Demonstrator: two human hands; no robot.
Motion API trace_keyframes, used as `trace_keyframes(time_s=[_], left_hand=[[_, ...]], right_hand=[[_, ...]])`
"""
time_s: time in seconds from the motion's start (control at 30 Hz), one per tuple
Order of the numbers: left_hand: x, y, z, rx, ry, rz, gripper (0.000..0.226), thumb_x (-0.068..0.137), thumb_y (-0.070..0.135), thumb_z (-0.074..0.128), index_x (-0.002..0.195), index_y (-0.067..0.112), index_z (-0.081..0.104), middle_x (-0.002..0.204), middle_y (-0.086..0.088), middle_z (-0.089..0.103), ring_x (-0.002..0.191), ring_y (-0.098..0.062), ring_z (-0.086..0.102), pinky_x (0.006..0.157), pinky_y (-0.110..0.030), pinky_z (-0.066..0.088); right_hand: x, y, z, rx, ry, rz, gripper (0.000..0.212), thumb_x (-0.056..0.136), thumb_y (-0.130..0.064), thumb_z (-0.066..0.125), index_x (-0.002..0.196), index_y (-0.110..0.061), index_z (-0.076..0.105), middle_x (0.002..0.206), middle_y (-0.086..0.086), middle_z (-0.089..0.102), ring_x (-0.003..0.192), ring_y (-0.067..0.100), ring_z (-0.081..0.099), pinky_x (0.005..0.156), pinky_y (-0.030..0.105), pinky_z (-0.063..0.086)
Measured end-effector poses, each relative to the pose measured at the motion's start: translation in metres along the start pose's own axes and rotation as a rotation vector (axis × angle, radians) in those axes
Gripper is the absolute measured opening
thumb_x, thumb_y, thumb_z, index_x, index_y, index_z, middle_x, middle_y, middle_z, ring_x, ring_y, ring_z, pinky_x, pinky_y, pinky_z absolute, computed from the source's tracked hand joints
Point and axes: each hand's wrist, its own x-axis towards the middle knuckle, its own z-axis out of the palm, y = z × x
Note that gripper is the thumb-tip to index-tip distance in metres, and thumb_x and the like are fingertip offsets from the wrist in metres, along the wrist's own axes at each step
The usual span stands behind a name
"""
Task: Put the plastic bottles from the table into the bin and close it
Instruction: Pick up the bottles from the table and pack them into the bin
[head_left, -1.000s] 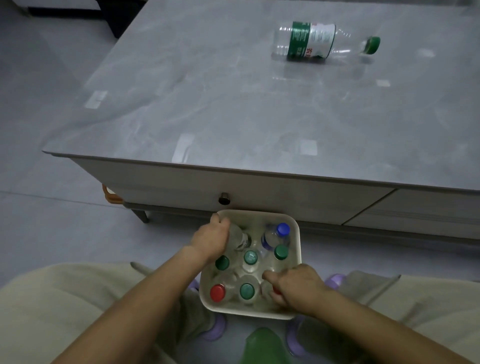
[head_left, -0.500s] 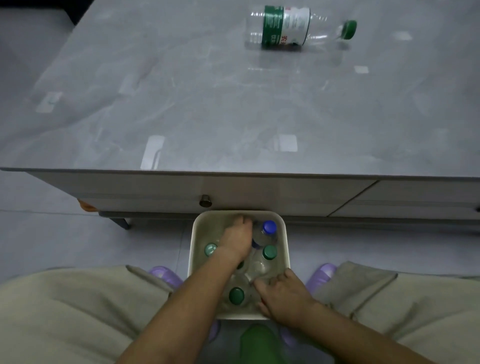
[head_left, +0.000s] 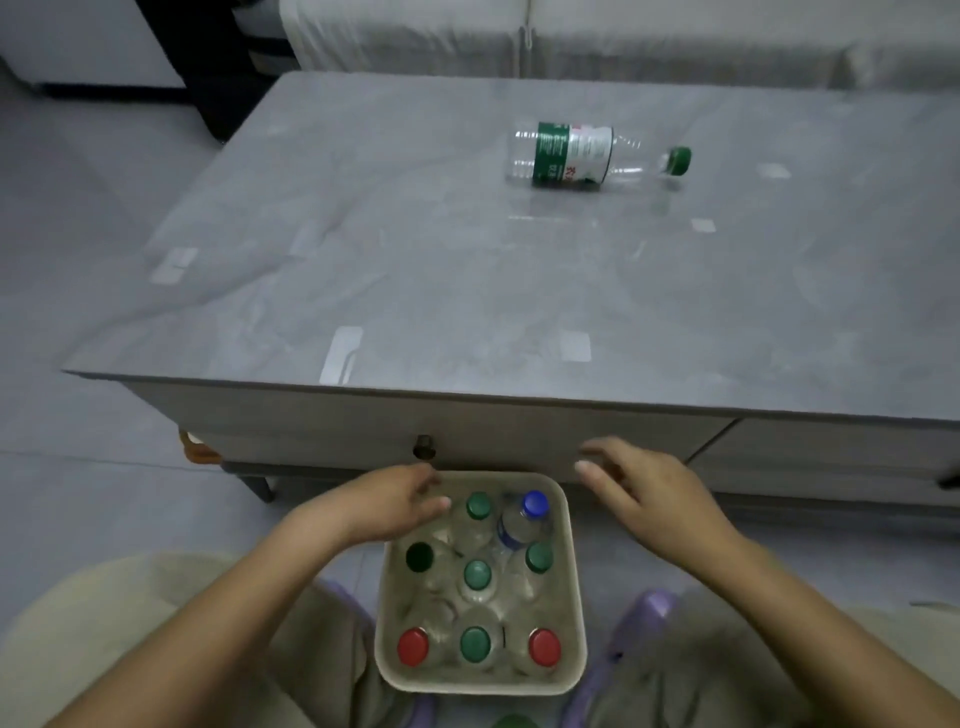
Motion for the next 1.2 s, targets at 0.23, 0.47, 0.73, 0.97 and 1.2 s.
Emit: trace_keyframes(time_s=[0.23,0.47,0.73,0.97,1.2], left_hand=[[-0.028,0.012,-0.040,-0.282,0.315,0.197,0.009,0.087,0.039,0.059,0.091,0.045,0.064,0.093,0.031,0.068,0.089,0.009,0.064,0.085,-0.024,0.054],[-0.017,0.035,-0.073,-0.552,0.471,0.154,0.026,0.088,0.032,0.058,0.069,0.022,0.072,0.063,0.005,0.075,0.060,-0.008,0.071,0.069,-0.026,0.059],[-0.010,0.023,-0.075,-0.272,0.423,0.133,0.051,0.078,0.064,0.044,0.075,0.017,0.066,0.069,0.000,0.069,0.072,-0.008,0.065,0.066,-0.018,0.046],[-0.025,0.021,-0.104,-1.302,0.431,0.368,0.079,0.050,0.049,0.085,0.115,0.018,0.053,0.107,-0.006,0.073,0.068,-0.020,0.073,0.042,-0.022,0.053],[-0.079,-0.019,-0.113,-1.043,0.997,0.593,0.120,0.059,0.068,0.073,0.133,-0.015,0.029,0.096,-0.032,0.046,0.064,-0.024,0.055,0.040,-0.024,0.046]], right_hand=[[0.095,-0.004,-0.090,0.065,0.224,0.087,0.030,0.089,-0.032,0.056,0.069,-0.013,0.066,0.050,-0.004,0.064,0.050,0.007,0.061,0.055,0.020,0.047],[0.258,0.070,-0.123,-0.172,0.365,0.381,0.072,0.075,-0.025,0.067,0.138,-0.022,0.033,0.137,0.017,0.035,0.118,0.040,0.047,0.095,0.046,0.044],[0.340,0.120,-0.136,-0.239,0.141,0.400,0.050,0.083,-0.023,0.065,0.129,-0.014,0.047,0.132,0.020,0.053,0.116,0.038,0.051,0.097,0.040,0.040],[0.218,-0.001,-0.104,-0.013,0.110,-0.194,0.028,0.087,-0.026,0.062,0.111,-0.012,0.056,0.093,0.001,0.059,0.080,0.020,0.053,0.072,0.028,0.039],[0.088,-0.088,-0.063,0.035,0.023,-0.337,0.050,0.082,-0.048,0.052,0.122,-0.018,0.052,0.096,-0.014,0.049,0.075,-0.012,0.044,0.069,-0.001,0.032]])
